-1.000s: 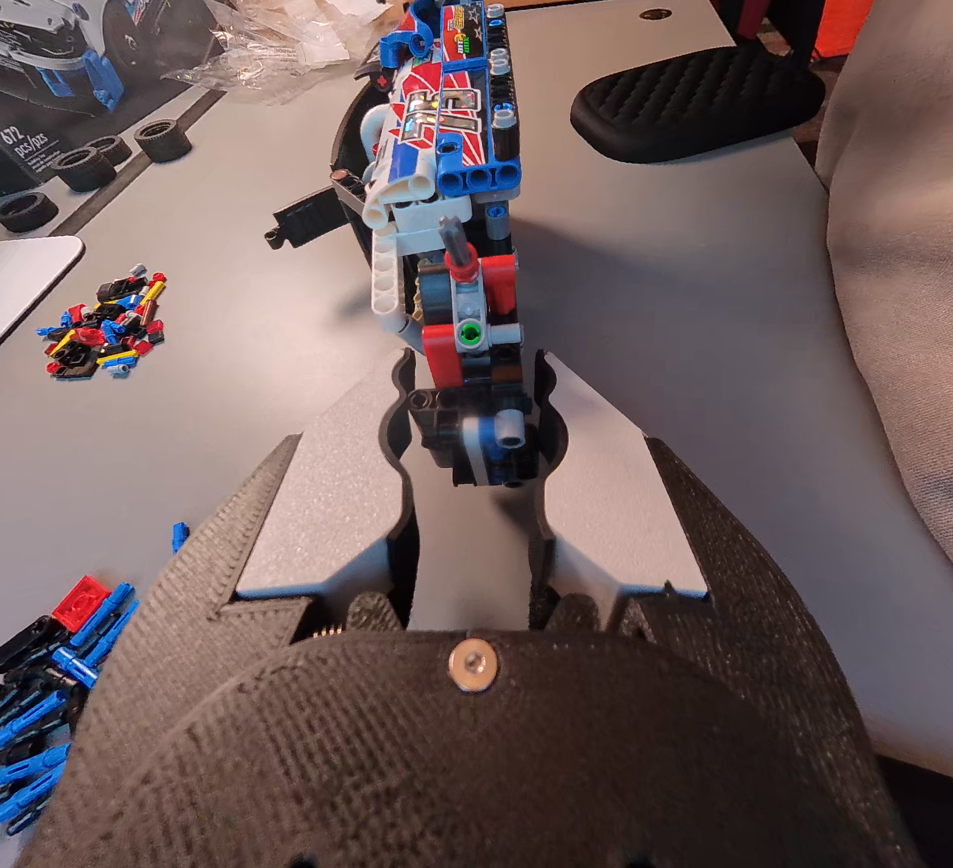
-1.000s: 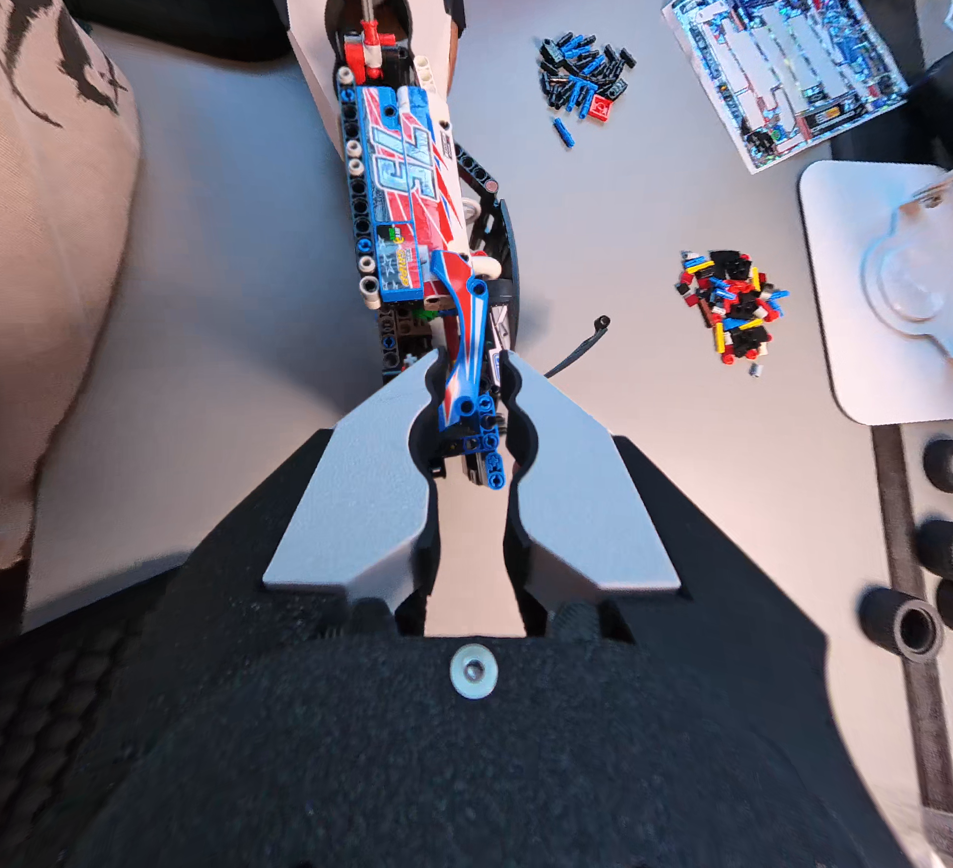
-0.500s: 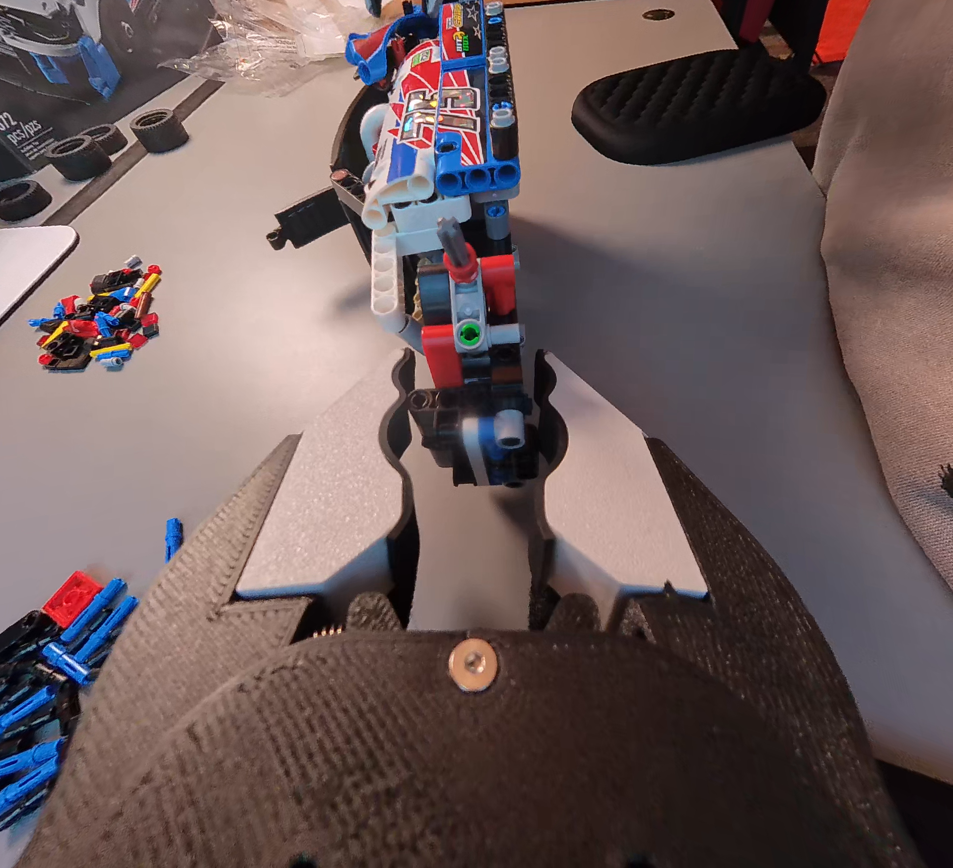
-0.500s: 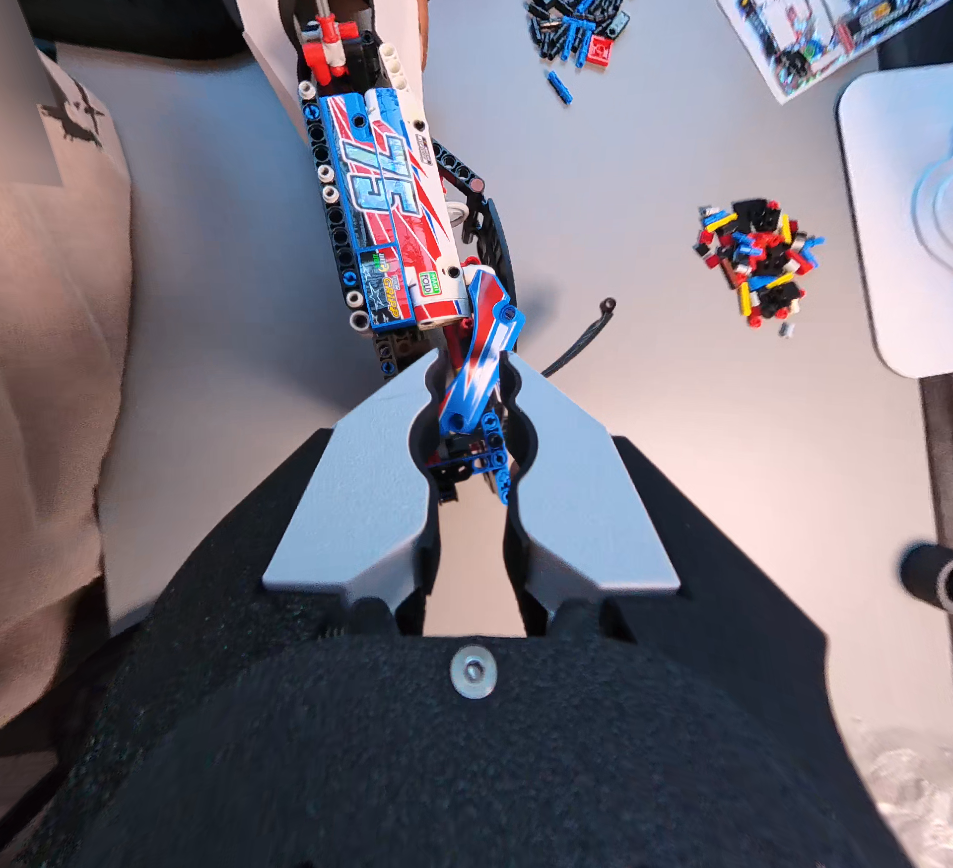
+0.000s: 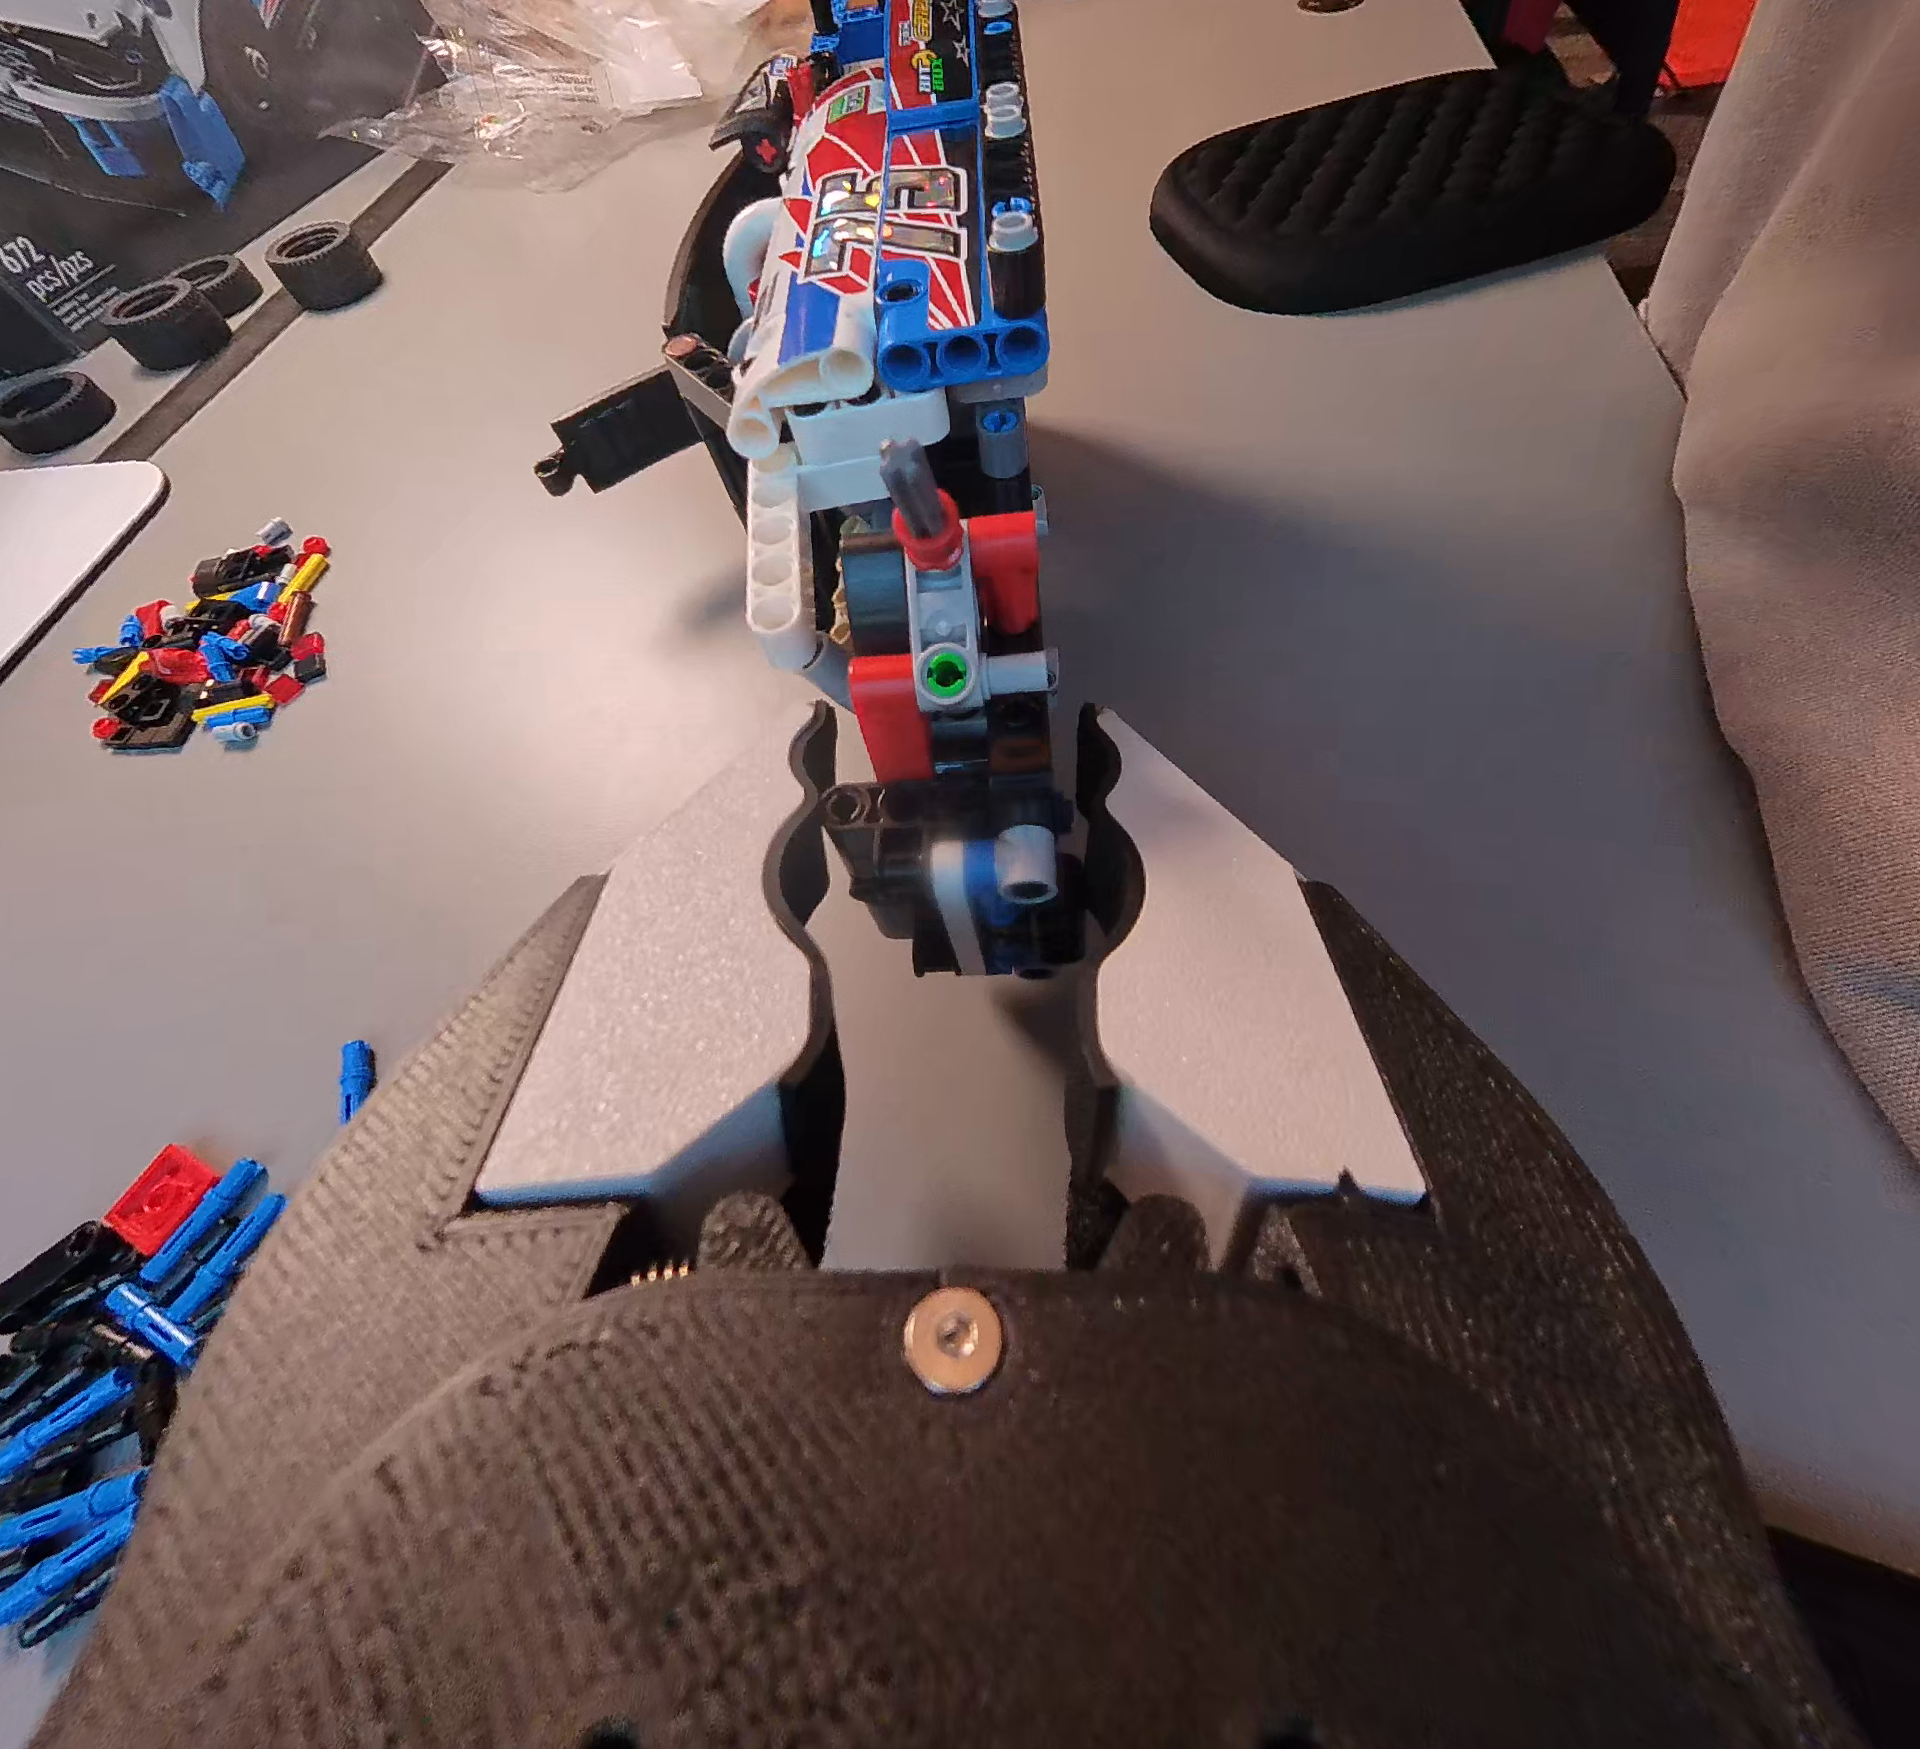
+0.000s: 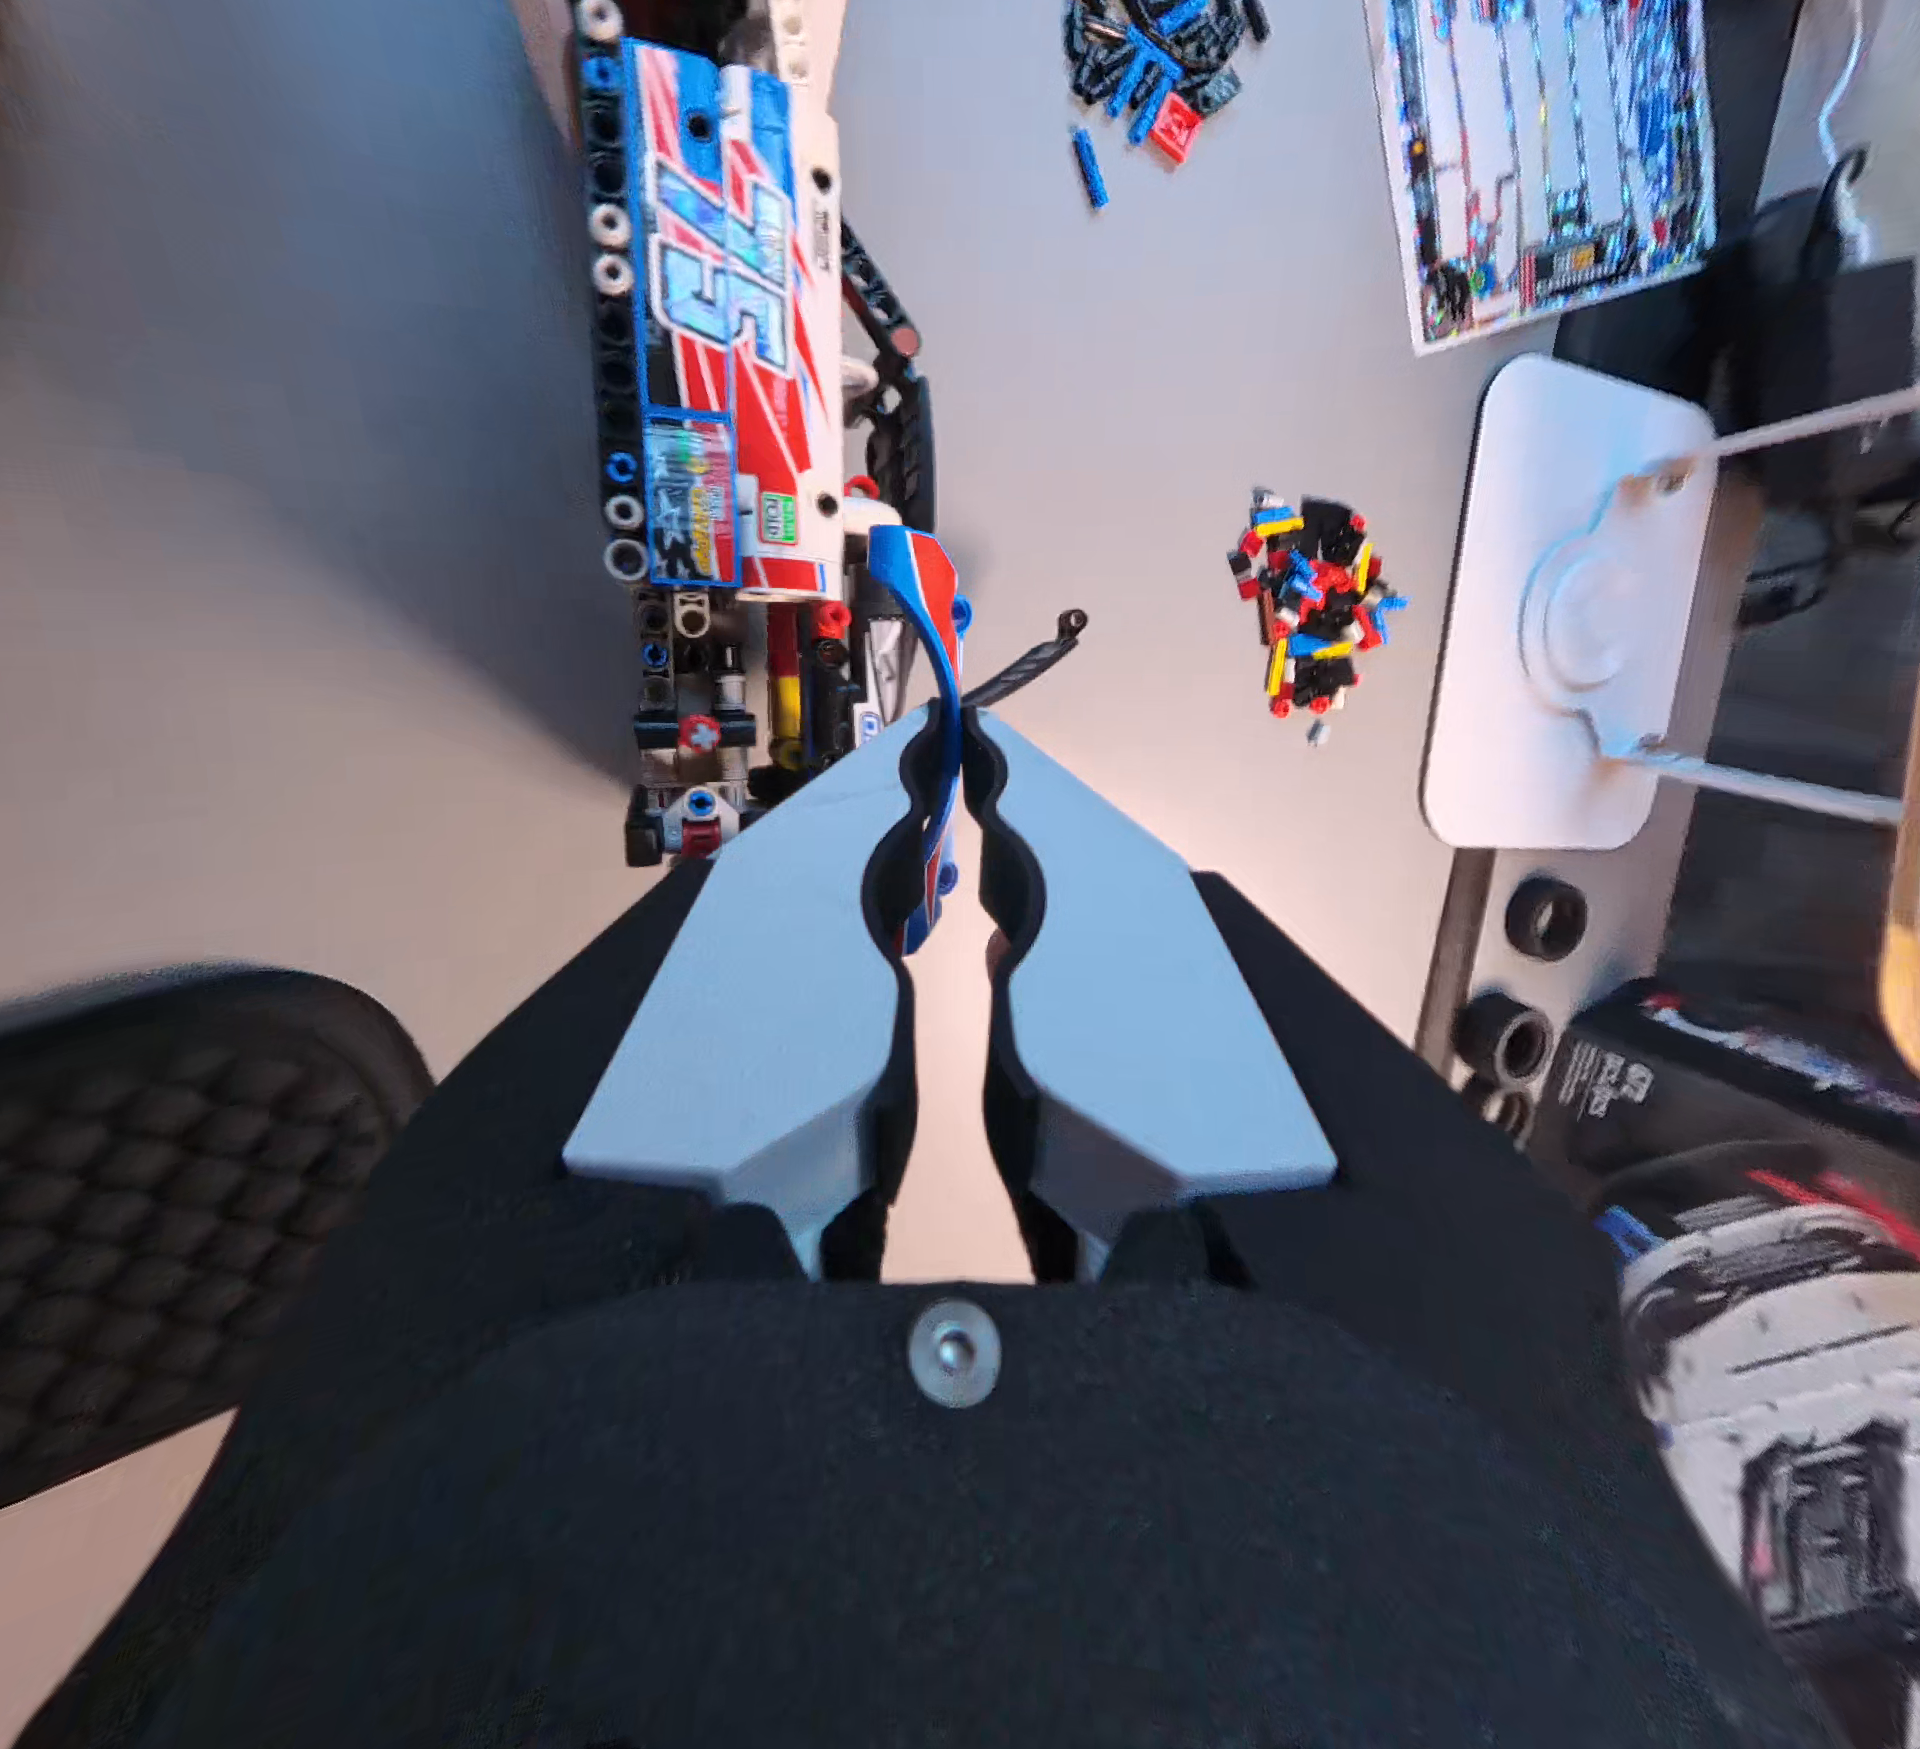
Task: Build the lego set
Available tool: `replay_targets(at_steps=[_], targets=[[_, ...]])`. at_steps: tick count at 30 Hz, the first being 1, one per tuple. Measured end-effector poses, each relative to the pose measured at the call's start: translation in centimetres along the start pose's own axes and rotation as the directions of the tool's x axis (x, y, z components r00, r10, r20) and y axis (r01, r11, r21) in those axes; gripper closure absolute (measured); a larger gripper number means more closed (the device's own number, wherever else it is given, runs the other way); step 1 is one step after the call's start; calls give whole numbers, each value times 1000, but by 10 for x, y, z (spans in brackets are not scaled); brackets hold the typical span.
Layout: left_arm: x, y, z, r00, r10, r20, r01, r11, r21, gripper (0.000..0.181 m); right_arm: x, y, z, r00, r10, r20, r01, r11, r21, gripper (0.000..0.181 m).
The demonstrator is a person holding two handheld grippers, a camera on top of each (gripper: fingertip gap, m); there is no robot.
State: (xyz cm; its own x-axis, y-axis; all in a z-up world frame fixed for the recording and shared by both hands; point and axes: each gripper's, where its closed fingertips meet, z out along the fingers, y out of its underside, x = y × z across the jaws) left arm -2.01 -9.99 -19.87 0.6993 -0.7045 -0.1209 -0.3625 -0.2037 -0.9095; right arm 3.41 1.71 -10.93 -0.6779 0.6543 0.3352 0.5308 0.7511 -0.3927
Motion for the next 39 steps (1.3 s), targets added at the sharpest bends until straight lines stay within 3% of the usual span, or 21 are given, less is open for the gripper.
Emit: replay_targets(at_steps=[5,12,29,39], targets=[[-1,1,-1,1000,-6,8,6,1000,-9,136,-16,9,18,992,-92,-82,93,996,6,181],[-2,3,0,997,-30,74,35,998,-59,138,-18,6,16,980,-79,-183,83,997,11,181],[-2,4,1,993,-61,100,68,995,-72,138,-23,8,12,966,-125,-227,125,992,-15,181],[-1,3,1,994,-53,92,60,996,-66,138,-21,6,12,920,-280,-274,279,959,-45,181]])
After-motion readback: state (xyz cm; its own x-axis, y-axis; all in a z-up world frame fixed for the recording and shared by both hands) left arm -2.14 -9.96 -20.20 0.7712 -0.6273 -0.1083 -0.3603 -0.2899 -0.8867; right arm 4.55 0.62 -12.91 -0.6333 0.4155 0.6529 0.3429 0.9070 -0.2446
